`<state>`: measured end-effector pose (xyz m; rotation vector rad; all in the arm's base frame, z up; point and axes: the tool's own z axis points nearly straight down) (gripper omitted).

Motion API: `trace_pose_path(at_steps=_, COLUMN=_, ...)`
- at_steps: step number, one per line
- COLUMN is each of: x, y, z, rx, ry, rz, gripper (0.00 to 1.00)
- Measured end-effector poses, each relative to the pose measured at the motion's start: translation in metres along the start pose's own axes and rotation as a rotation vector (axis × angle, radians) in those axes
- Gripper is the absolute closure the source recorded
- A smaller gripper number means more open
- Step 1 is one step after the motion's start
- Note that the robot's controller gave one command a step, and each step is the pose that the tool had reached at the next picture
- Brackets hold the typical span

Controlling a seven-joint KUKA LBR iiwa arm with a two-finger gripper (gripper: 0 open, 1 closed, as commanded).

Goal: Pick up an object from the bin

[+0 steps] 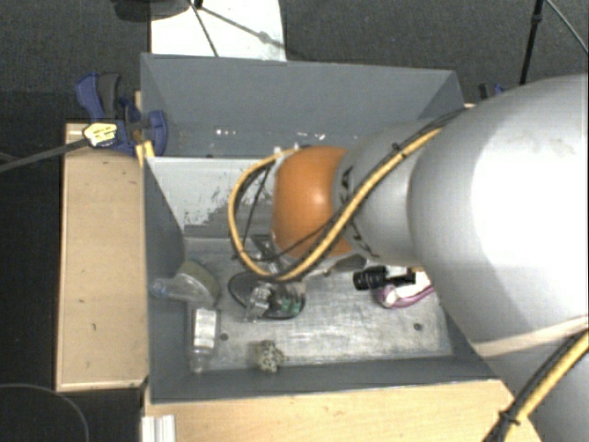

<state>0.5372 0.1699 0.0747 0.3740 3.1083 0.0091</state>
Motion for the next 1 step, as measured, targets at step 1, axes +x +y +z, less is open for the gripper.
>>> trace_pose_path(at_steps=1, x=-0.0006, y=0.0005, z=-0.0157, rx=0.004, ry=0.007, rz=-0.002, gripper=1.00)
